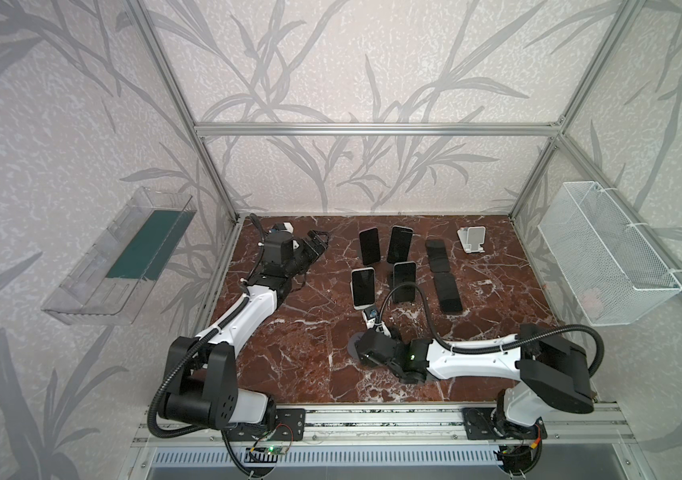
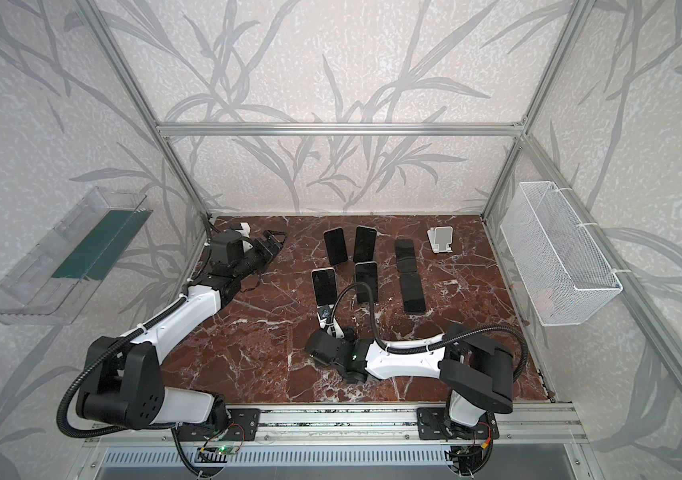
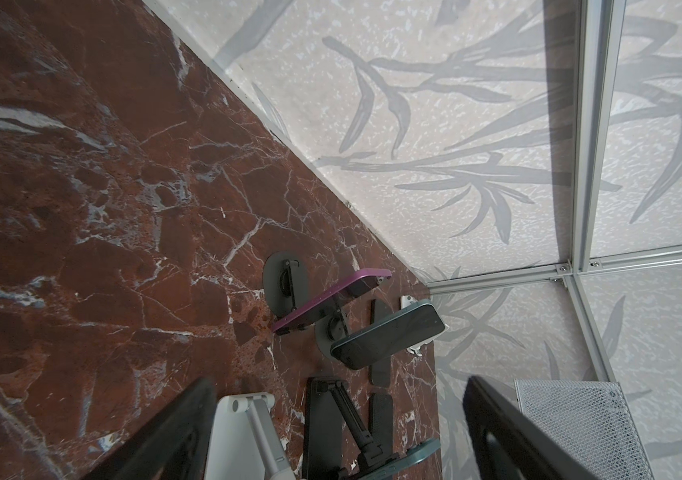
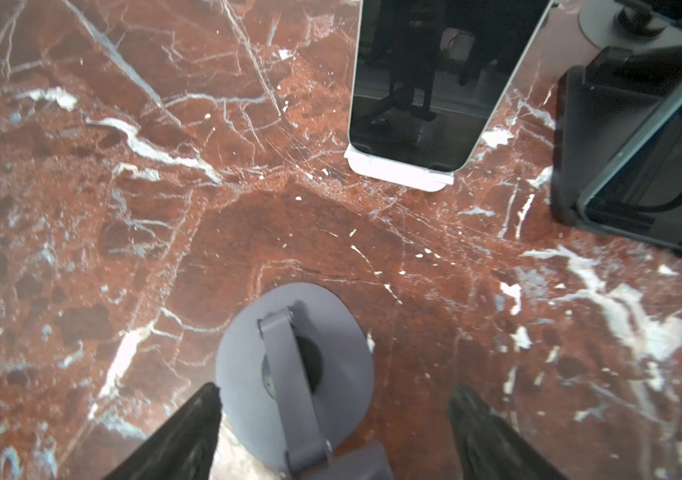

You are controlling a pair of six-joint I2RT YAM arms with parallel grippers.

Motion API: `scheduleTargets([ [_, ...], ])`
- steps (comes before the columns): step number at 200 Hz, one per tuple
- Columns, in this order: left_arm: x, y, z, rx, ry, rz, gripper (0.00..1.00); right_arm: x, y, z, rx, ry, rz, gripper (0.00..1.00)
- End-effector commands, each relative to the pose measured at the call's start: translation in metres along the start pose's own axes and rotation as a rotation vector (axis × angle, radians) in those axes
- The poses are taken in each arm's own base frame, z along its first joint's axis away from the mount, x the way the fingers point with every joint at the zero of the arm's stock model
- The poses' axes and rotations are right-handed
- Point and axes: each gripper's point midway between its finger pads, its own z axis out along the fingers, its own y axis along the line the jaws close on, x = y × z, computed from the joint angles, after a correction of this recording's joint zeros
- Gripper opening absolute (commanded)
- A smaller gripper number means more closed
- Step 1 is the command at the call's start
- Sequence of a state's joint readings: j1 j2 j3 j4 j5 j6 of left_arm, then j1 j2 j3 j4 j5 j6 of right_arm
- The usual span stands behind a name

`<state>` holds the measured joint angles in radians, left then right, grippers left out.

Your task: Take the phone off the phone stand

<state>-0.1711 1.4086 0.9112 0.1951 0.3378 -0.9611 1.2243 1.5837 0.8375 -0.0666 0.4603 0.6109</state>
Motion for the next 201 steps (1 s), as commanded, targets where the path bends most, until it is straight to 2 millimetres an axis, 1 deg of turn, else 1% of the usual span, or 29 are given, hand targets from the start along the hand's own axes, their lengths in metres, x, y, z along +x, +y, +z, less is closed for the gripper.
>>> scheduleTargets([
  [1, -0.008, -0.019, 0.000, 0.049, -0.014, 0.024, 0.93, 0.002, -0.001, -0.017, -0.055, 0.045, -0.127, 0.91],
  [24, -0.008, -0.019, 0.000, 0.046, -0.018, 0.035, 0.93, 0.003, 0.006, -0.014, -0.132, 0.081, -0.238, 0.93],
  [48, -0.007, -0.019, 0.000, 0.044, -0.018, 0.053, 0.93, 0.004, 0.021, -0.009, -0.268, 0.085, -0.296, 0.93],
  [65, -0.005, -0.023, 0.000, 0.051, -0.018, 0.068, 0.93, 0.006, 0.019, -0.002, -0.297, 0.100, -0.300, 0.94],
  [83, -0.003, -0.025, 0.000, 0.055, -0.014, 0.076, 0.93, 0.006, 0.010, 0.006, -0.259, 0.089, -0.298, 0.94],
  [104, -0.001, -0.026, 0.001, 0.061, -0.006, 0.078, 0.93, 0.010, 0.012, 0.016, -0.289, 0.082, -0.295, 0.94],
  [121, 0.000, -0.026, 0.001, 0.062, -0.005, 0.080, 0.93, 0.012, 0.019, 0.021, -0.316, 0.083, -0.307, 0.89],
  [151, -0.001, -0.026, 0.001, 0.057, -0.006, 0.081, 0.93, 0.010, 0.026, 0.023, -0.341, 0.073, -0.319, 0.76],
  [177, -0.001, -0.026, 0.002, 0.053, -0.002, 0.080, 0.93, 0.009, 0.022, 0.021, -0.325, 0.071, -0.328, 0.65],
  [201, 0.000, -0.024, 0.002, 0.048, 0.001, 0.080, 0.93, 0.006, 0.017, 0.017, -0.309, 0.056, -0.330, 0.59],
])
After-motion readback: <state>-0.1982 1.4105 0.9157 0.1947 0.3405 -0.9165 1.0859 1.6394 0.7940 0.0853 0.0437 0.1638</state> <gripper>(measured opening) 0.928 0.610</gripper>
